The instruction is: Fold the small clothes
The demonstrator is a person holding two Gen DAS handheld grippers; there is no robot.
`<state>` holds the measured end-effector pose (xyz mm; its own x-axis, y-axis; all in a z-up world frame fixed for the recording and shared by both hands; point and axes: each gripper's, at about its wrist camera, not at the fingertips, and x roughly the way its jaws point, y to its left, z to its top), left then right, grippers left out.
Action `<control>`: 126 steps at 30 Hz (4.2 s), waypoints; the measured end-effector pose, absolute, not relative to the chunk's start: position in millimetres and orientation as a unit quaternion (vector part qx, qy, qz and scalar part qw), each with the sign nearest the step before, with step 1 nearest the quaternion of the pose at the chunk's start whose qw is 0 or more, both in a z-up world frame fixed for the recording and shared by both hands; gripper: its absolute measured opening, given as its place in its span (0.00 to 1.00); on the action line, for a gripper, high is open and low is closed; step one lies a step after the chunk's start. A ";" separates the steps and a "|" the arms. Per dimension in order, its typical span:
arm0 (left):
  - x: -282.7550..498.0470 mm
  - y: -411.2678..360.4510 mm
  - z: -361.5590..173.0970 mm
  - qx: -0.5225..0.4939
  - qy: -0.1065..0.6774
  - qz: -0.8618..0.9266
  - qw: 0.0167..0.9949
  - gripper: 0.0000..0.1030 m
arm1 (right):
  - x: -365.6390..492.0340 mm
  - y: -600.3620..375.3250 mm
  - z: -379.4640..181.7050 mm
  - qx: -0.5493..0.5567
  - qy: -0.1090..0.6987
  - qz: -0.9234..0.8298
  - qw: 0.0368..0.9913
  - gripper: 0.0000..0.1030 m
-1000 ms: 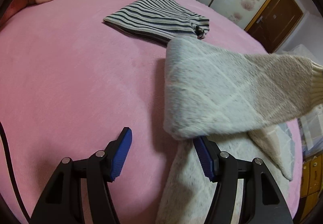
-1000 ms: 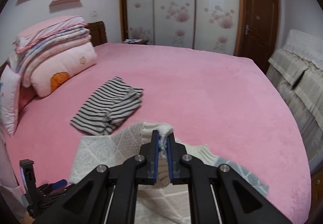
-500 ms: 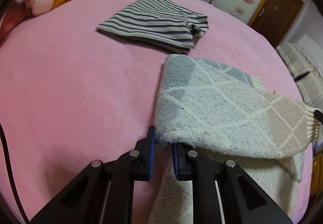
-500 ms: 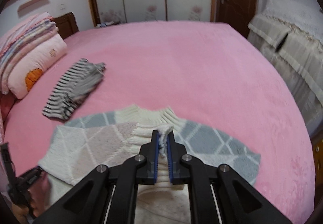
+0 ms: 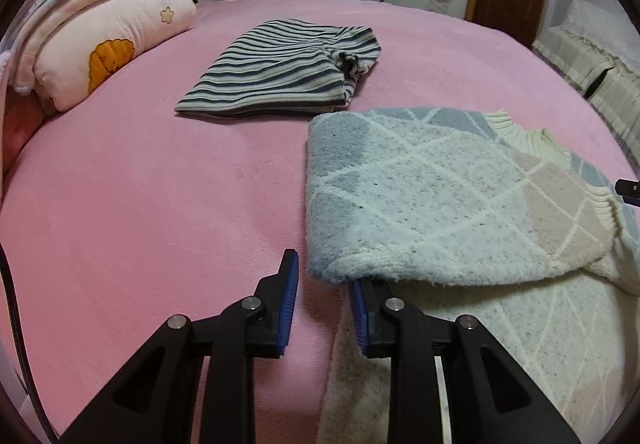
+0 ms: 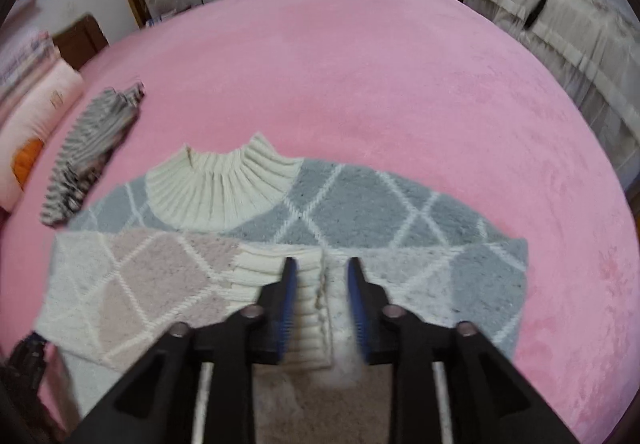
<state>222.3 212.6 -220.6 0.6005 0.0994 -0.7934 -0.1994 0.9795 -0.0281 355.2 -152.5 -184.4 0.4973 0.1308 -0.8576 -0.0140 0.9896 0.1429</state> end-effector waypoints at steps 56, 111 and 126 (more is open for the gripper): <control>270.9 192.0 -217.7 -0.138 0.451 0.009 0.882 0.23 | 304.7 -168.5 -201.5 0.111 0.471 0.068 0.873 0.08; 358.2 126.5 -238.1 -0.004 0.464 0.007 0.886 0.77 | 335.6 -175.0 -227.7 0.021 0.484 -0.028 0.874 0.07; 251.8 137.8 -131.9 -0.034 0.392 0.009 0.919 0.78 | 239.0 -186.9 -131.6 0.040 0.433 0.016 0.901 0.11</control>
<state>251.8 137.8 -131.9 0.6928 -0.0089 -0.7211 -0.0436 0.9976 -0.0542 239.0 -186.9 -131.6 0.6252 0.0636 -0.7779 0.0057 0.9963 0.0861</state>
